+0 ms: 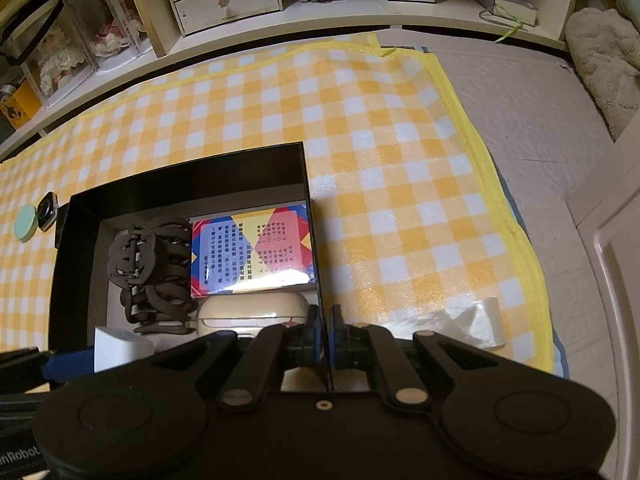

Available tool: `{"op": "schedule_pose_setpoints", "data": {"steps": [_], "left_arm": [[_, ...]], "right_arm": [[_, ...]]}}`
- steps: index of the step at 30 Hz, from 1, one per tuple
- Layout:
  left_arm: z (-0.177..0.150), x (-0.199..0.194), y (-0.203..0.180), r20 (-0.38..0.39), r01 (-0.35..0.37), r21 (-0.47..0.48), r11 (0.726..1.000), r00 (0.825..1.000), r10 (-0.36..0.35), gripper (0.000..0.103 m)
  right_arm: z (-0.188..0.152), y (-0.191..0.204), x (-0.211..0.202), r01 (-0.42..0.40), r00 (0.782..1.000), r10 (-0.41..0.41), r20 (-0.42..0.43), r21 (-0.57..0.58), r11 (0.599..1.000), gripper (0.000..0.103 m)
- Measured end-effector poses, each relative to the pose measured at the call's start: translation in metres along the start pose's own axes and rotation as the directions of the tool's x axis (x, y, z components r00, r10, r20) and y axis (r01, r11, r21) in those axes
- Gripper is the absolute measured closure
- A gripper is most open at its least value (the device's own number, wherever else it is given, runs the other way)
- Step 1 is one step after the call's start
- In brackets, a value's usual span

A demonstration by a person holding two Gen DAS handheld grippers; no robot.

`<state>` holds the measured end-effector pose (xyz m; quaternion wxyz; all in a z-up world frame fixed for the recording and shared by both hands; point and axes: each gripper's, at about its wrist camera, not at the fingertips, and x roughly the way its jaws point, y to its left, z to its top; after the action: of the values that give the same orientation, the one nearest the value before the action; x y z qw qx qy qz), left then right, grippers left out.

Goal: Organize rigid objects
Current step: 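Carry the white charger into the black tray and open the left tool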

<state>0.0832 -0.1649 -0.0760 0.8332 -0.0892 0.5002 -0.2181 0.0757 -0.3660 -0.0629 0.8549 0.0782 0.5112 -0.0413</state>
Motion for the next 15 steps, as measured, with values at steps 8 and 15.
{"op": "schedule_pose_setpoints", "data": {"steps": [8,15], "left_arm": [[-0.0037,0.0002,-0.0046,0.005,-0.004,0.007,1.0,1.0,0.004,0.059],[-0.0044,-0.0028,-0.0012,0.0,-0.008,-0.045,0.999,1.0,0.008,0.059]], "right_arm": [[0.0005,0.0014,-0.0005,0.0,1.0,0.0,0.0,-0.001,1.0,0.098],[0.0005,0.0005,-0.0001,-0.002,1.0,0.002,-0.001,0.002,1.0,0.098]]}}
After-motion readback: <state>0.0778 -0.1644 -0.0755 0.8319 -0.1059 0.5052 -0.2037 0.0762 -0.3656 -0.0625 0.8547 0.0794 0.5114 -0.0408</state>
